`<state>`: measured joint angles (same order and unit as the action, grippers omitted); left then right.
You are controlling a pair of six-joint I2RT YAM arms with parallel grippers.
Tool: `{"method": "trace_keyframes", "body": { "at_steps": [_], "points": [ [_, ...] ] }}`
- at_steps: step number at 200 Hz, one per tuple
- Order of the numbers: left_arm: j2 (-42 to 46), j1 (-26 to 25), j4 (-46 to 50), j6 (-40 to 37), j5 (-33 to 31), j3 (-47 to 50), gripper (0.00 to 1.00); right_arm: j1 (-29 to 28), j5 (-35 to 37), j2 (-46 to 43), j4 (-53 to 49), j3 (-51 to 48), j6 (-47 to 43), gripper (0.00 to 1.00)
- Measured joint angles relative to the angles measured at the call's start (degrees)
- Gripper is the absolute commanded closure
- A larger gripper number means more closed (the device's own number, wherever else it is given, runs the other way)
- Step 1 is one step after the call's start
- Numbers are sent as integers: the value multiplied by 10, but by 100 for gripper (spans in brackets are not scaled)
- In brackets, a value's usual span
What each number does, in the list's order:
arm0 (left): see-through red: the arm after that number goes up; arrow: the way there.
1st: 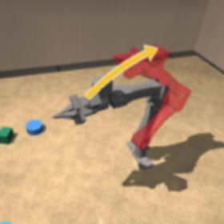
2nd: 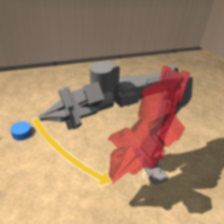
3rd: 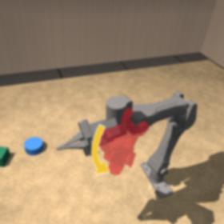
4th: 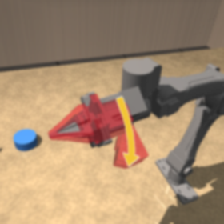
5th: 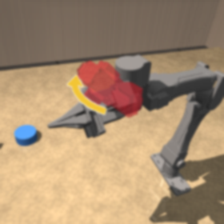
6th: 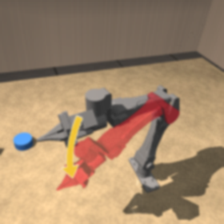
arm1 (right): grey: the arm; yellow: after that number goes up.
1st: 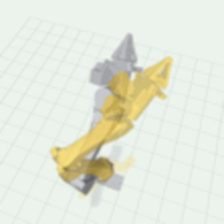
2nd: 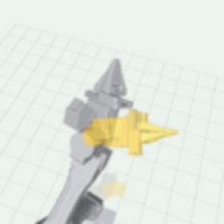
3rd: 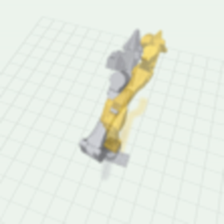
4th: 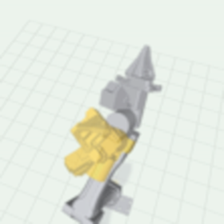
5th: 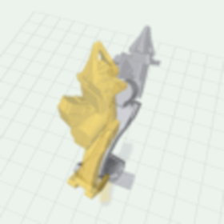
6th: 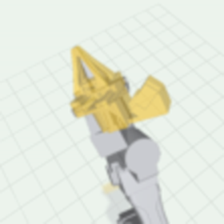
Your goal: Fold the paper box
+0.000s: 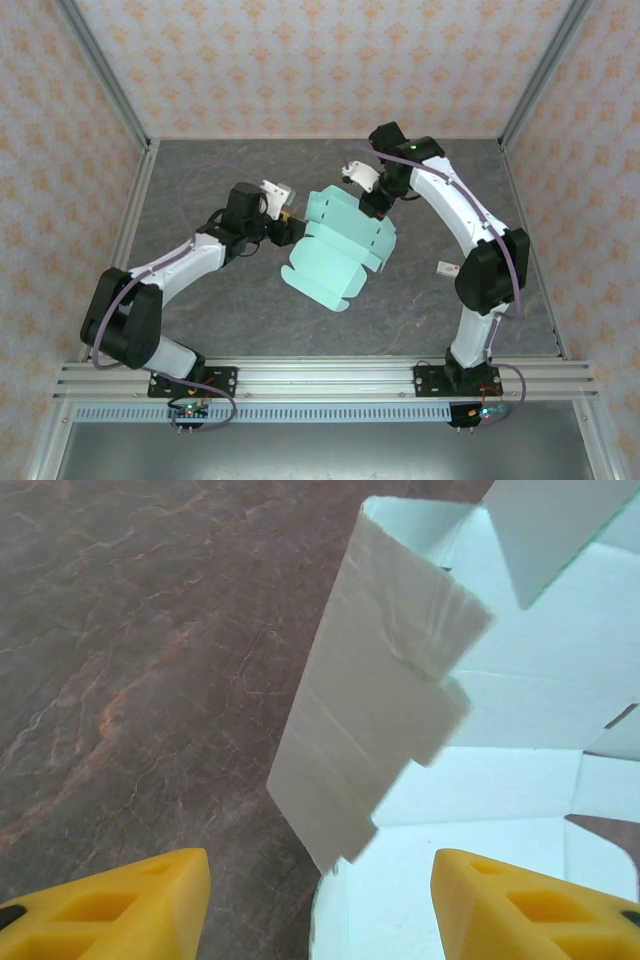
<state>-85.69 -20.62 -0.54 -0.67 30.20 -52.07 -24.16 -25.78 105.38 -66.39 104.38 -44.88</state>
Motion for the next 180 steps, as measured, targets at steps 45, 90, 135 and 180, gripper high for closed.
{"method": "trace_keyframes", "body": {
  "at_steps": [45, 90, 135, 180],
  "points": [
    [-41, 0, 7, -26, 11, -46, 39, 0, -5, 0, -2, 8, -9, 100],
    [-57, 0, 12, -38, 9, -62, 39, -9, 42, 3, 10, 7, -19, 100],
    [-35, 0, 9, -4, -22, -14, 39, -27, 64, 12, 60, -5, -46, 100],
    [85, -4, -1, 105, -154, 102, 39, -35, 86, 73, 80, 4, -61, 100]
  ]
}}
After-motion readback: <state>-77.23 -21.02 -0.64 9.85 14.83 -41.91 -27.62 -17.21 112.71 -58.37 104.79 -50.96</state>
